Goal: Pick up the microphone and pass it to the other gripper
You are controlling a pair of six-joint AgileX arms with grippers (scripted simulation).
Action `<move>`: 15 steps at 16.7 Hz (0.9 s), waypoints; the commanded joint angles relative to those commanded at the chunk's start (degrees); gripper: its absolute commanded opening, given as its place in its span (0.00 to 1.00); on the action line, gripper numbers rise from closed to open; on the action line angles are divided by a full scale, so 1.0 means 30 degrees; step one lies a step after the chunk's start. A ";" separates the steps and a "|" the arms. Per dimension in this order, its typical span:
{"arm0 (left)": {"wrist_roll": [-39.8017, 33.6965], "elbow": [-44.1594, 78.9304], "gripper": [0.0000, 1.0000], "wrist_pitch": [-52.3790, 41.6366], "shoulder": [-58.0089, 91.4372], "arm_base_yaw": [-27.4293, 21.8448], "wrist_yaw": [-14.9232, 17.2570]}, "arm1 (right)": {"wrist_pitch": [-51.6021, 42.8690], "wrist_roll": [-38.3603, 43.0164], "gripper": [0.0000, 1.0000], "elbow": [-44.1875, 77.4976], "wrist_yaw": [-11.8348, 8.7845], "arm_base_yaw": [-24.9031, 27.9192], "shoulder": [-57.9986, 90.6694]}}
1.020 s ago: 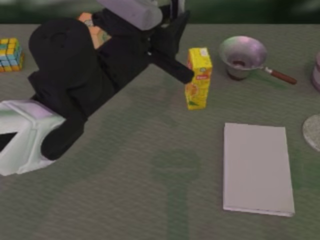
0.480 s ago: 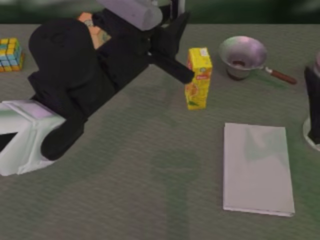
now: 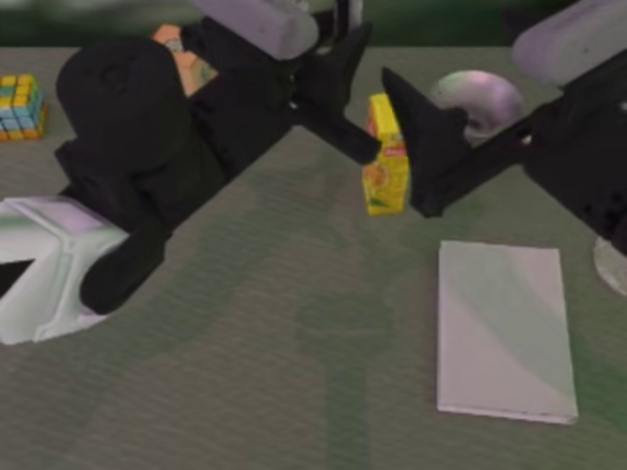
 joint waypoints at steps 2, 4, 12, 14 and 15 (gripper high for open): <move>0.0000 0.0000 0.00 0.0000 0.0000 0.0000 0.0000 | 0.0231 -0.0037 1.00 0.0499 0.0112 0.0552 0.0815; 0.0000 0.0000 0.00 0.0000 0.0000 0.0000 0.0000 | 0.0259 -0.0042 1.00 0.0561 0.0129 0.0623 0.0926; 0.0000 0.0000 0.00 0.0000 0.0000 0.0000 0.0000 | 0.0777 -0.0035 1.00 0.2361 -0.0044 0.0415 0.3140; 0.0000 0.0000 0.00 0.0000 0.0000 0.0000 0.0000 | 0.1214 -0.0026 1.00 0.3833 -0.0164 0.0262 0.5145; 0.0000 0.0000 0.00 0.0000 0.0000 0.0000 0.0000 | 0.1425 -0.0022 1.00 0.4555 -0.0241 0.0166 0.6145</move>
